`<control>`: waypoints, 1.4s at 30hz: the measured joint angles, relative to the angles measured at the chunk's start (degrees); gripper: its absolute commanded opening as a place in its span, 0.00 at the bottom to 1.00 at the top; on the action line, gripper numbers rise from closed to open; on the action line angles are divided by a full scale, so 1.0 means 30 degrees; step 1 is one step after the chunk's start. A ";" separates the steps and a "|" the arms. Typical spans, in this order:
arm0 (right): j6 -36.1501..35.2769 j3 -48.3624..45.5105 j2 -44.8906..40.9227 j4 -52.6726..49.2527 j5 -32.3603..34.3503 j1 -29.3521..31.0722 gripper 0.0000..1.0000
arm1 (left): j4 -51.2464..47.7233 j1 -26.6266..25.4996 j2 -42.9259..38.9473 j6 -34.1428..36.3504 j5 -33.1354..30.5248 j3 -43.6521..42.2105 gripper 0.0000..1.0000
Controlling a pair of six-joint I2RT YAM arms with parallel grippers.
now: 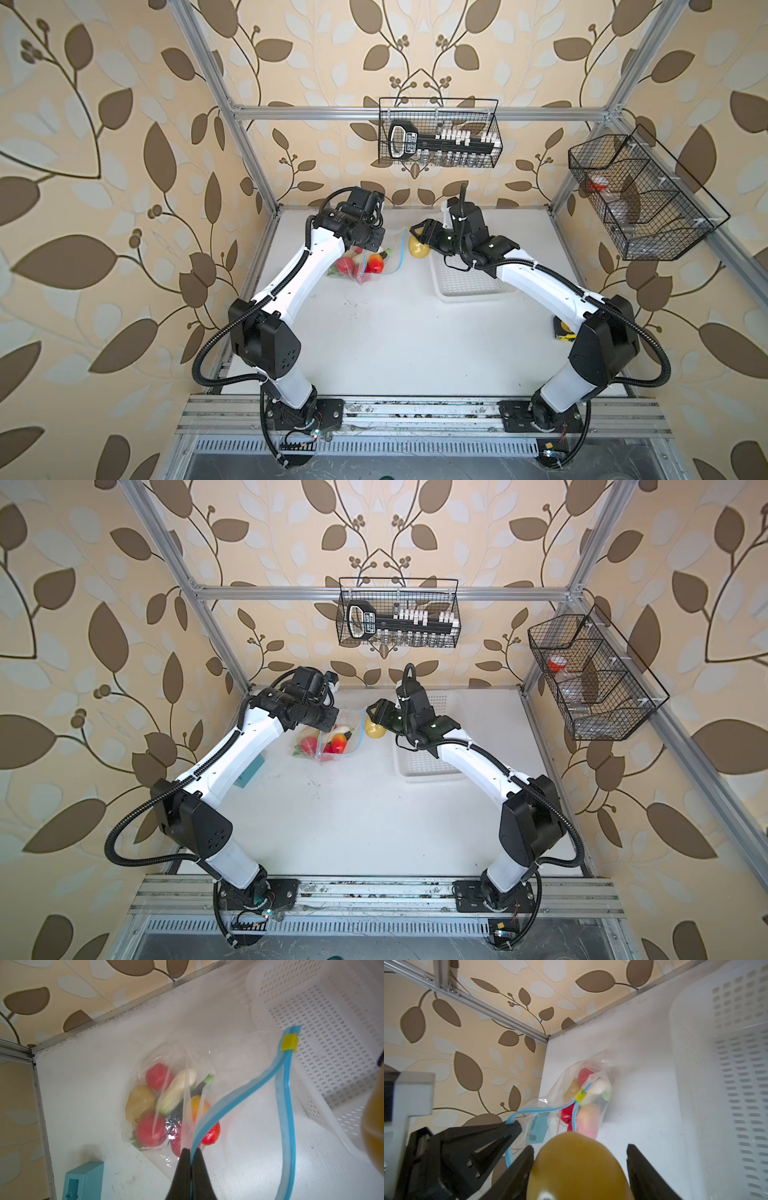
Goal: Place the food in the zip-top bag and seal the zipper
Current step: 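Carry the potato with the right gripper toward the bag mouth by the left gripper, then lower the potato into the bag and open the right gripper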
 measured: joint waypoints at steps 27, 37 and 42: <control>-0.0277 0.2586 0.2659 0.0299 0.3854 0.3745 0.42 | -0.0029 0.0000 0.0000 -0.0058 0.0590 0.0029 0.00; 0.0007 0.2608 0.3781 0.0299 0.4677 0.4320 0.42 | -0.0204 0.0000 0.0000 -0.0087 0.0852 0.0364 0.00; 0.0066 0.3563 0.4437 0.0240 0.5253 0.4488 0.50 | -0.0350 0.0000 0.0000 -0.0204 0.0911 0.0590 0.00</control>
